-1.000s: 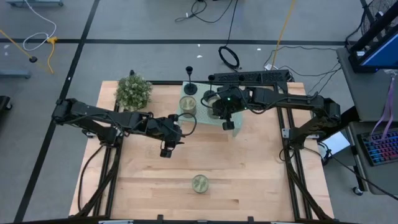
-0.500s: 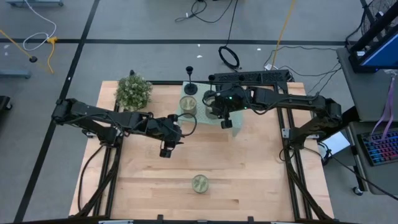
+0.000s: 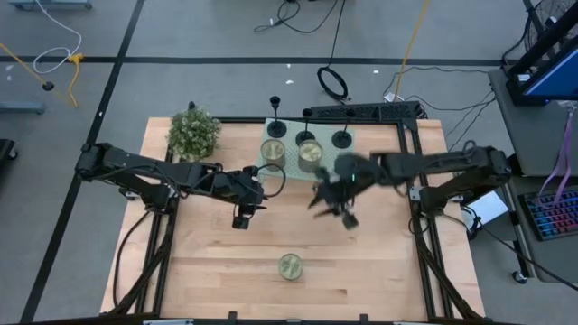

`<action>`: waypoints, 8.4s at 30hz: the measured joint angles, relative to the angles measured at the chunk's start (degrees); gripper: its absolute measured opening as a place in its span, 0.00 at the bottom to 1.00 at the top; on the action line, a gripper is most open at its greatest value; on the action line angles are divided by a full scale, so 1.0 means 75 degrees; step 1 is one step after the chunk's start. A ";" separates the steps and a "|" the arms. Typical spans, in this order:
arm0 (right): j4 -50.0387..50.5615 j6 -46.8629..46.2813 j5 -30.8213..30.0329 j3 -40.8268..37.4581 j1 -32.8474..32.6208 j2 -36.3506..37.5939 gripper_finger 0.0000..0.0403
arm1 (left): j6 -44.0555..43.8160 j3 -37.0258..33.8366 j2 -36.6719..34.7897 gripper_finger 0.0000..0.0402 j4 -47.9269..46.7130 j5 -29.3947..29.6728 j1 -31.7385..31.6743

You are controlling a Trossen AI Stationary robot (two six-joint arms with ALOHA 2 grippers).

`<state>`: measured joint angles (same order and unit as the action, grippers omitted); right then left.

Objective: Pick & Place candle stick holders
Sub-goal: Put the scented candle on the shelf, then return to Home Position

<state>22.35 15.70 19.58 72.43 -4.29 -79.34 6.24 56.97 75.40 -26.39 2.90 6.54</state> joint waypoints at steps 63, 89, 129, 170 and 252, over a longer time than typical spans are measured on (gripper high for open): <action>0.1044 -0.0596 -0.1469 -0.0243 -0.2064 -0.0663 0.01 | -0.0214 0.0003 0.0003 0.31 0.0247 -0.0006 0.0377; 0.3056 0.0224 -0.2189 -0.0231 0.1982 0.1370 0.00 | 0.0543 0.0003 0.0003 0.31 0.0393 0.0006 0.0377; 0.2677 -0.0169 -0.2192 -0.0222 0.2497 0.2175 0.07 | -0.0330 0.0000 -0.1103 0.31 0.0888 0.1915 0.0699; -0.0789 -0.1317 -0.2221 -0.5166 0.1463 0.7493 0.02 | -0.1193 -0.3677 -0.9277 0.03 -0.0878 0.5401 0.0932; -0.3849 -0.2605 -0.2201 -0.9516 0.1463 1.0547 0.01 | 0.0702 -0.7219 -0.9454 0.06 0.3127 0.1014 0.0941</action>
<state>-6.52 -3.84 3.07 1.06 6.68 -0.23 11.50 2.83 4.49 -2.94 10.50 13.60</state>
